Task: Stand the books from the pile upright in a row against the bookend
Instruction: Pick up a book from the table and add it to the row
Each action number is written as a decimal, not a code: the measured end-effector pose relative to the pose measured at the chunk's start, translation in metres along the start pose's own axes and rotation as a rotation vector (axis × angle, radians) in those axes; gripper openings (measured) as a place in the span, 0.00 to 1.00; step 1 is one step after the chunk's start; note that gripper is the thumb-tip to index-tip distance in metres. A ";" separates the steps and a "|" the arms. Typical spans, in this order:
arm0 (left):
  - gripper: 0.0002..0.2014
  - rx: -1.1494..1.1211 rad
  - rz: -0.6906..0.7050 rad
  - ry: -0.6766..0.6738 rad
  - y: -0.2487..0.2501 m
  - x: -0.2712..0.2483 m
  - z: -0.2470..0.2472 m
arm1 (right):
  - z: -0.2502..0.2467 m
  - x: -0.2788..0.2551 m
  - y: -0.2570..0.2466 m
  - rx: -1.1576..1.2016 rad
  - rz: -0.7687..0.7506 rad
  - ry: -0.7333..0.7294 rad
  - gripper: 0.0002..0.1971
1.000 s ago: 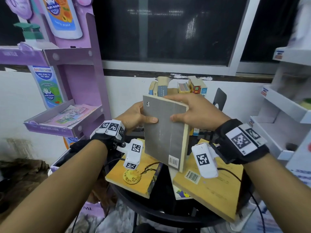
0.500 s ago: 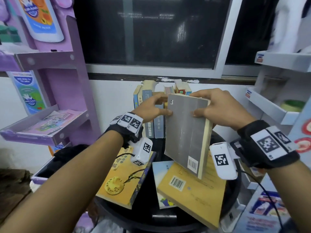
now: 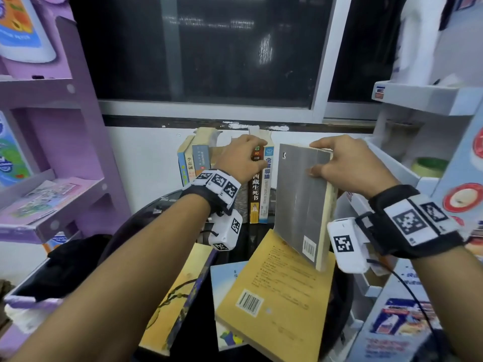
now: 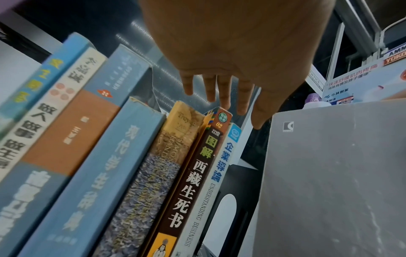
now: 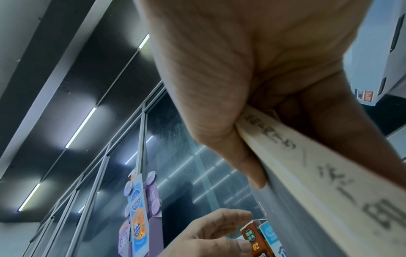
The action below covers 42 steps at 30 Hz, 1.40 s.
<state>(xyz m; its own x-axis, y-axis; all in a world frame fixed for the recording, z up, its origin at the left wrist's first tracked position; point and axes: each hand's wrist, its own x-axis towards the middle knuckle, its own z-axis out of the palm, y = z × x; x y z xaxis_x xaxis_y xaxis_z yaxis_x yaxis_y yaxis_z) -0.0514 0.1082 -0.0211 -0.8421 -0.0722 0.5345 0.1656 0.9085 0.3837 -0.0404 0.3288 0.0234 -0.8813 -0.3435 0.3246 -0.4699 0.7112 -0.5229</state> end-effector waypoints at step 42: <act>0.22 0.216 0.188 0.002 -0.038 0.041 0.027 | 0.123 0.101 0.022 0.081 0.006 0.160 0.25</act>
<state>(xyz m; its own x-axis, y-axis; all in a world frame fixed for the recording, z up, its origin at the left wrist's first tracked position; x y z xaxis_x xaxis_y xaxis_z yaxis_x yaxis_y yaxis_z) -0.1063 0.0813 -0.0339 -0.8060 0.1052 0.5826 0.2053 0.9727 0.1084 -0.1463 0.2345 -0.0523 -0.8677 -0.2326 0.4393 -0.4728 0.6589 -0.5850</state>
